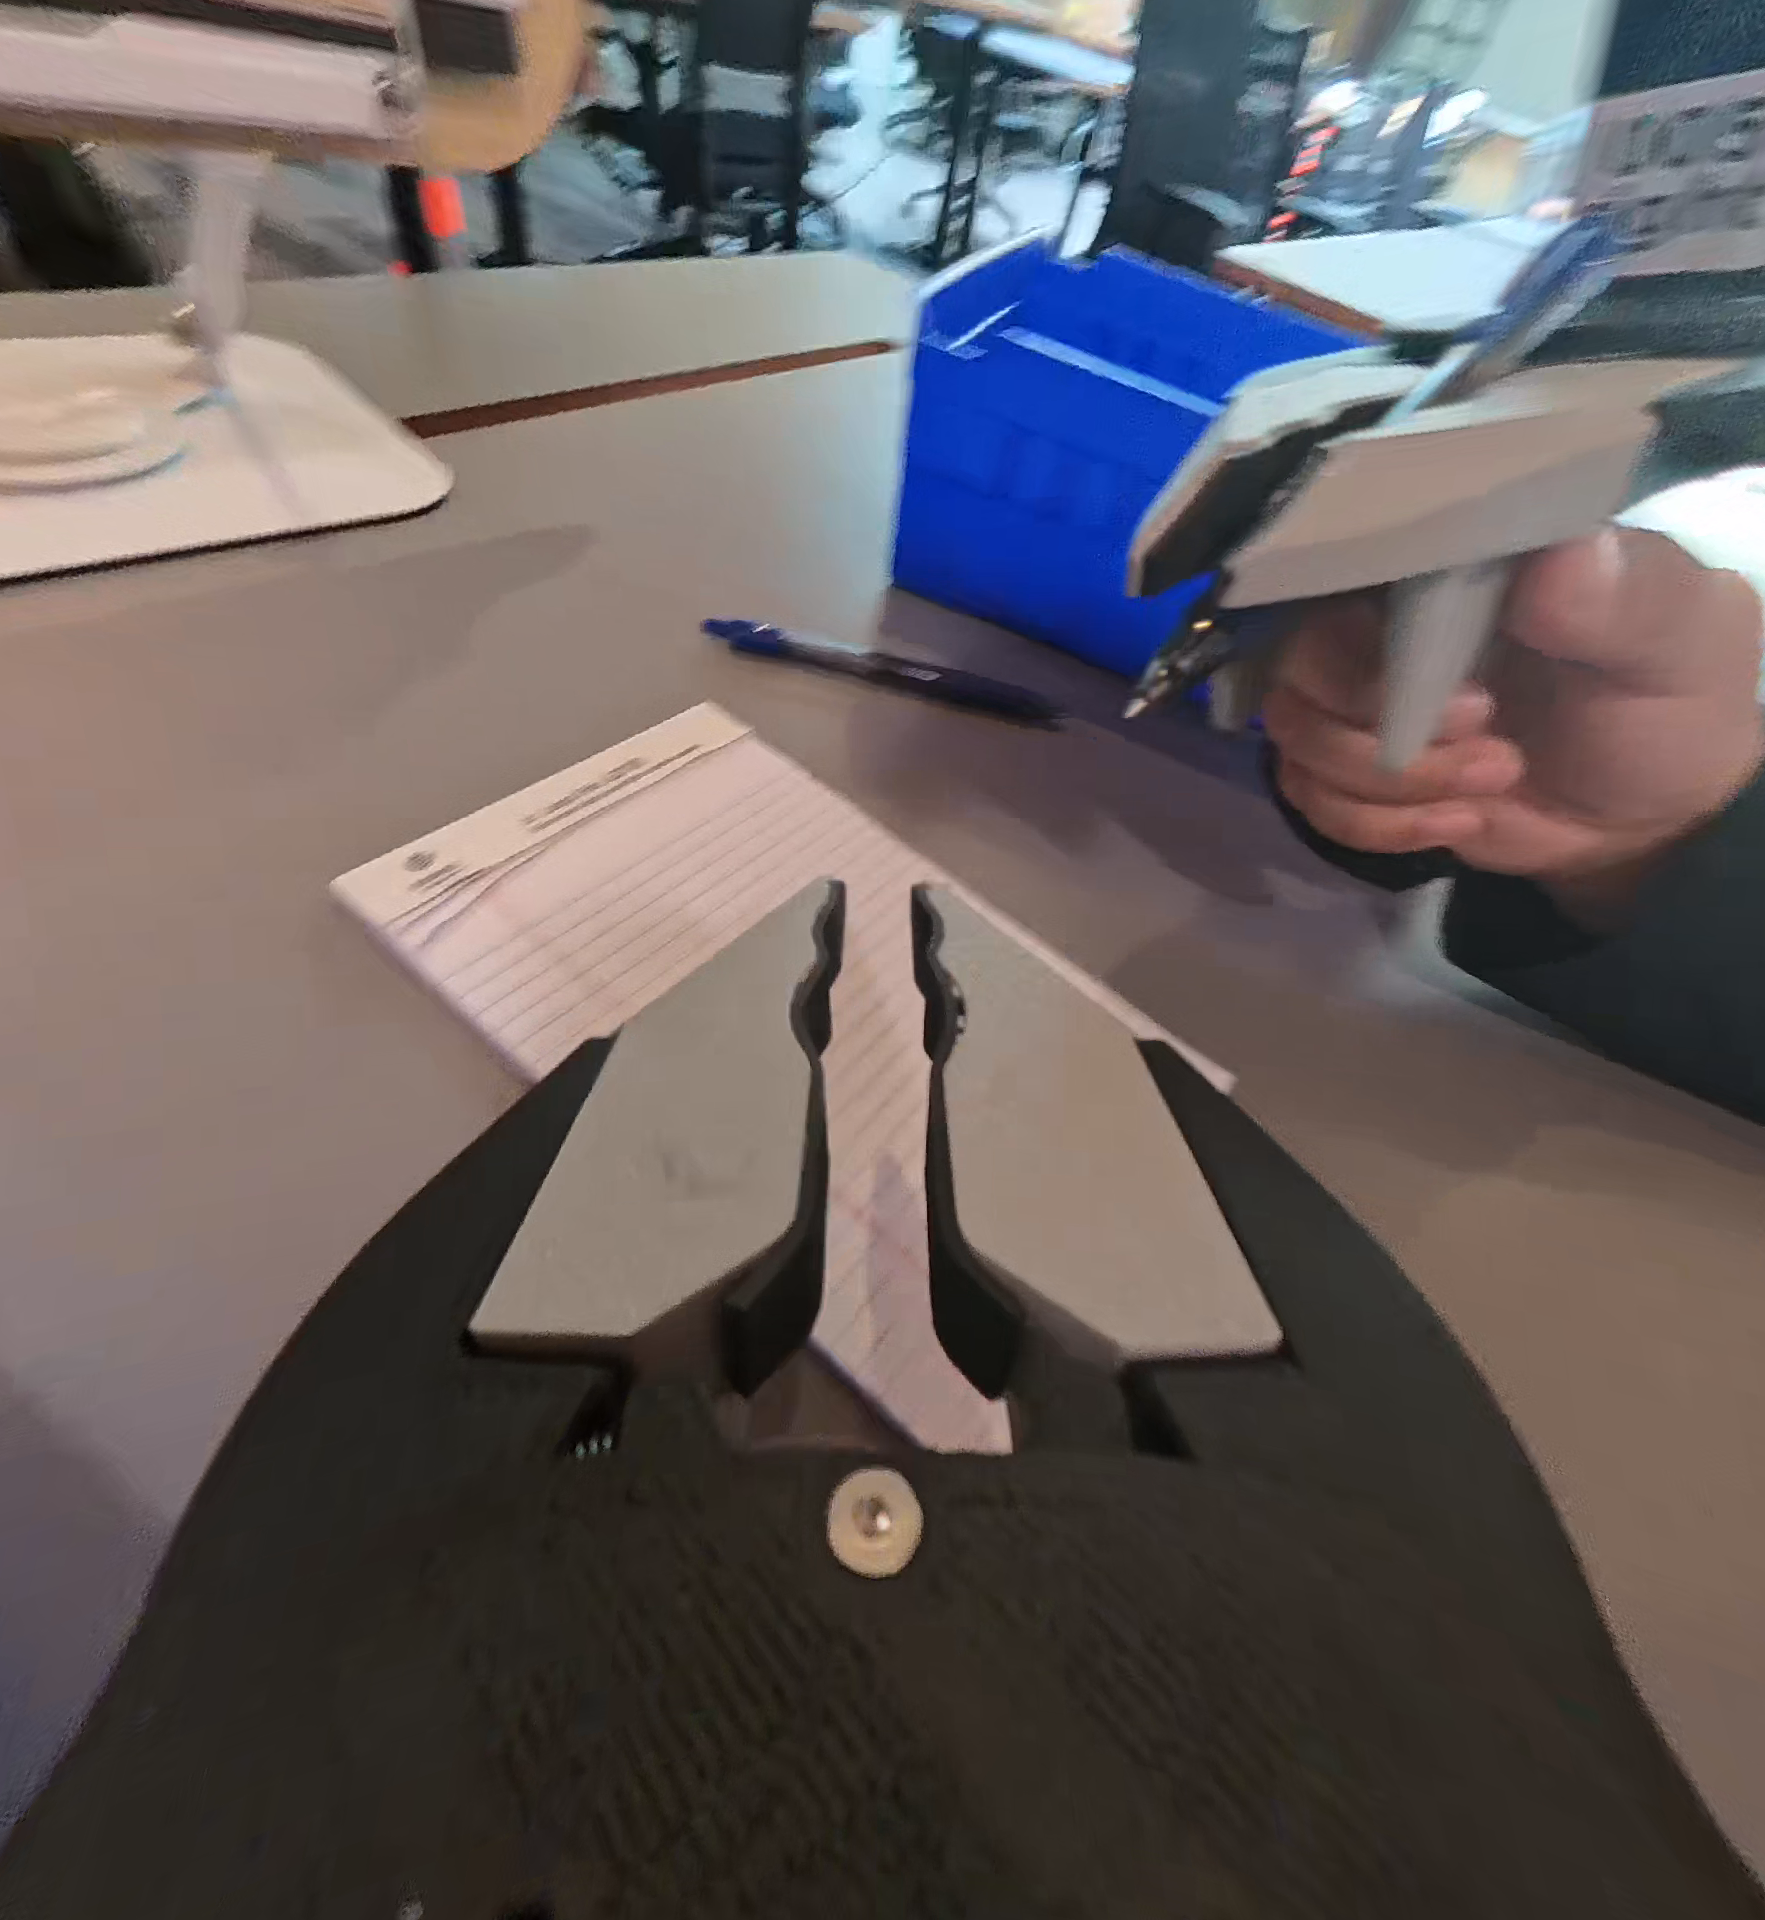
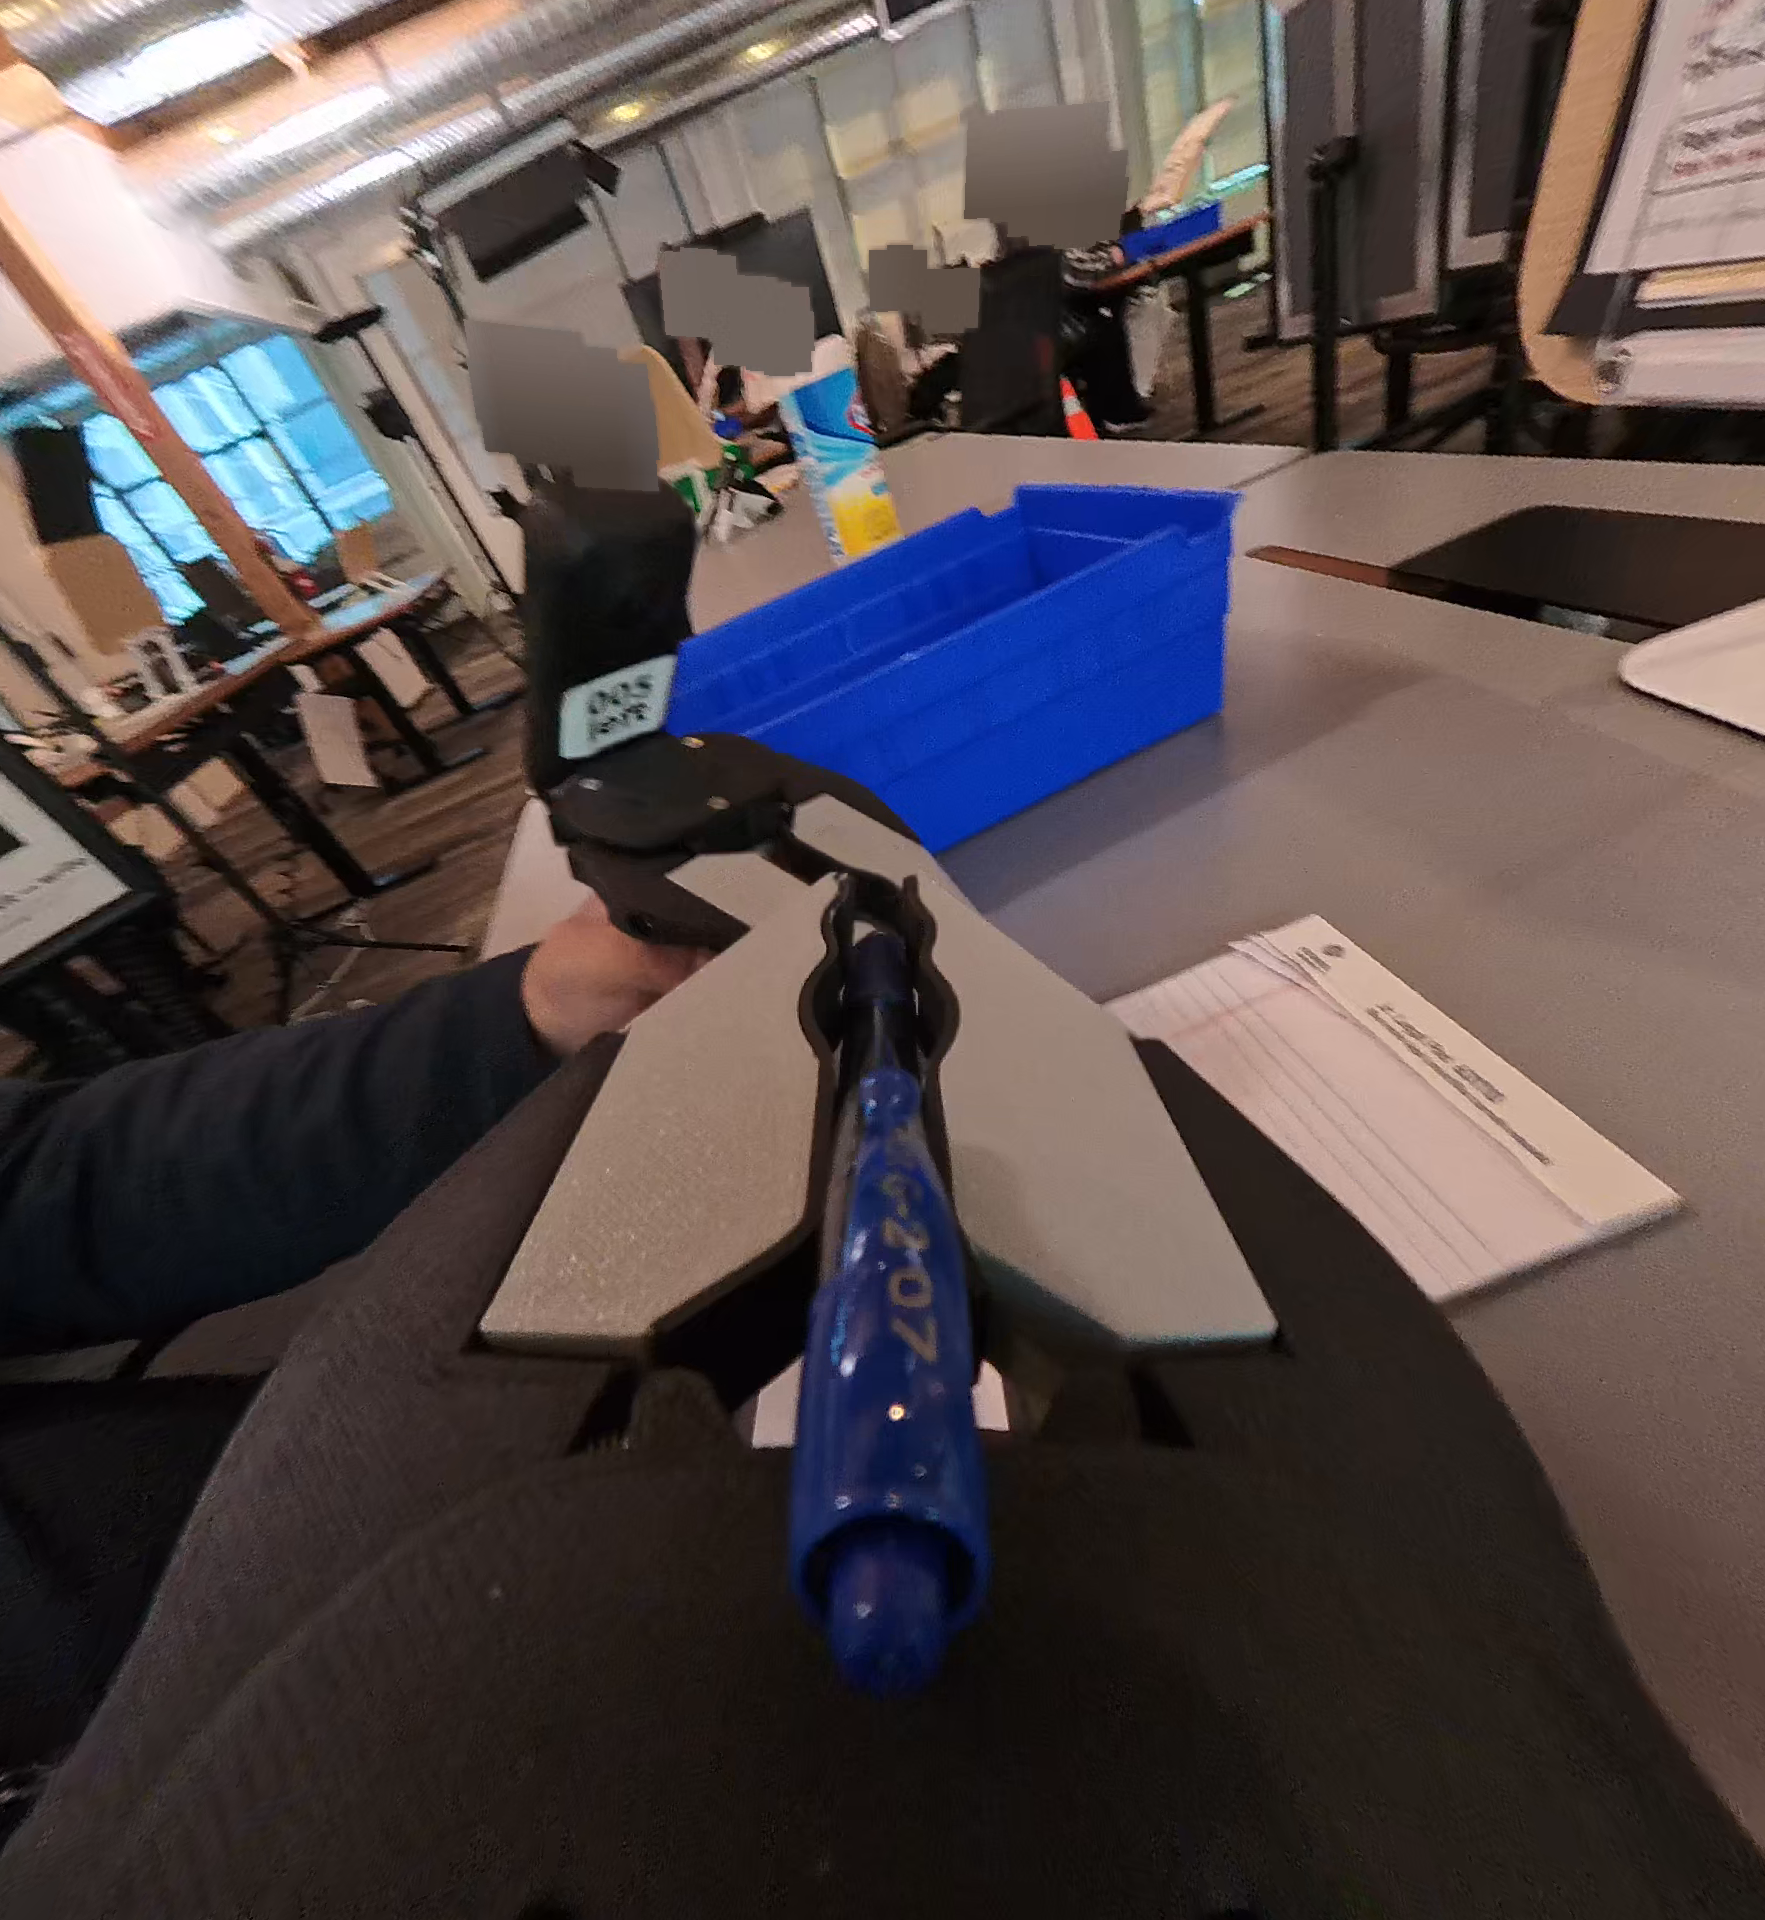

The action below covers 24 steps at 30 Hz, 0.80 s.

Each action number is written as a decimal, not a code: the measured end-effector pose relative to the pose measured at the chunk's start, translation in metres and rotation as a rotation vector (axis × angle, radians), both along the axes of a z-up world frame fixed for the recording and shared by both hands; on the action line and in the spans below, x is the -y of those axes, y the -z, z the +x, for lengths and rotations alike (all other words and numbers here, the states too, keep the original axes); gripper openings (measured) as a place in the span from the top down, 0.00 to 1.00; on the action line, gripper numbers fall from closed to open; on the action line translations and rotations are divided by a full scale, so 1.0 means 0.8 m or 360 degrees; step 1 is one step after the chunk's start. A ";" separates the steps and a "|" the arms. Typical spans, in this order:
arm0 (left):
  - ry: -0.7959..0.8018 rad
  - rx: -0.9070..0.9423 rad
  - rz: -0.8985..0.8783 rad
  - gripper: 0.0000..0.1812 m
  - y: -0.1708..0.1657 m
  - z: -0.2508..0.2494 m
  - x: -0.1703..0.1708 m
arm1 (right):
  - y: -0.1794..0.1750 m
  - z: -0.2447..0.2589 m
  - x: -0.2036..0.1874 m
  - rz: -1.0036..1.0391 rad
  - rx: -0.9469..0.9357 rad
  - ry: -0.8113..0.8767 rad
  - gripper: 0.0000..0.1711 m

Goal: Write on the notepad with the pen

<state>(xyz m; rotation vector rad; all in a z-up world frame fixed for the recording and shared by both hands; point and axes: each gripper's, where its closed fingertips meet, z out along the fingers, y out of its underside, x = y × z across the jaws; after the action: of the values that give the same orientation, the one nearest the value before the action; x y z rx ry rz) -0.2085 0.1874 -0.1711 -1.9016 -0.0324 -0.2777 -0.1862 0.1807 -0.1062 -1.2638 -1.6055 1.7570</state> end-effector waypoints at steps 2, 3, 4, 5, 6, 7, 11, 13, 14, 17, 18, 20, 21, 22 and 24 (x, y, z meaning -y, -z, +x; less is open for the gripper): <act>-0.0175 -0.0024 -0.0177 0.96 0.024 -0.027 0.004 | 0.012 -0.007 -0.008 0.0067 0.0039 0.0086 0.96; -0.0244 -0.0026 -0.0281 0.96 0.037 -0.037 0.007 | 0.017 -0.009 -0.012 0.0098 0.0055 0.0118 0.96; -0.0251 -0.0027 -0.0347 0.97 0.045 -0.039 0.008 | 0.021 -0.011 -0.017 0.0131 0.0068 0.0158 0.96; -0.0237 -0.0040 -0.0381 1.00 0.049 -0.037 0.009 | 0.026 -0.013 -0.023 0.0161 0.0087 0.0205 0.96; -0.0231 -0.0076 -0.0407 1.00 0.052 -0.035 0.009 | 0.032 -0.014 -0.029 0.0191 0.0112 0.0251 0.96; -0.0241 -0.0139 -0.0455 1.00 0.058 -0.036 0.010 | 0.038 -0.016 -0.035 0.0223 0.0140 0.0304 0.96; -0.0256 -0.0401 -0.0612 1.00 0.076 -0.036 0.014 | 0.054 -0.022 -0.046 0.0337 0.0188 0.0406 0.96; -0.0239 -0.0419 -0.0610 1.00 0.076 -0.033 0.014 | 0.061 -0.025 -0.047 0.0383 0.0205 0.0430 0.96; -0.0225 -0.0401 -0.0608 1.00 0.076 -0.031 0.015 | 0.065 -0.026 -0.047 0.0417 0.0218 0.0435 0.96; -0.0183 -0.0342 -0.0605 1.00 0.076 -0.022 0.018 | 0.076 -0.028 -0.047 0.0541 0.0252 0.0457 0.97; -0.0167 -0.0335 -0.0604 1.00 0.076 -0.018 0.019 | 0.080 -0.029 -0.048 0.0580 0.0263 0.0466 0.97; -0.0127 -0.0339 -0.0599 1.00 0.076 -0.010 0.023 | 0.083 -0.030 -0.047 0.0627 0.0271 0.0474 0.97; -0.0096 -0.0342 -0.0596 1.00 0.076 -0.005 0.024 | 0.084 -0.030 -0.046 0.0637 0.0268 0.0477 0.96; -0.0046 -0.0343 -0.0590 1.00 0.076 0.001 0.026 | 0.085 -0.031 -0.046 0.0643 0.0266 0.0485 0.96; 0.0036 -0.0350 -0.0579 1.00 0.076 0.012 0.027 | 0.086 -0.033 -0.051 0.0654 0.0255 0.0540 0.96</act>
<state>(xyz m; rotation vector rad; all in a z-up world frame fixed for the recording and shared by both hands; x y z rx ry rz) -0.1990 0.1658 -0.2320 -2.2860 0.0924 -0.0785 -0.2125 0.2212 -0.1747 -1.3943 -1.6152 1.0798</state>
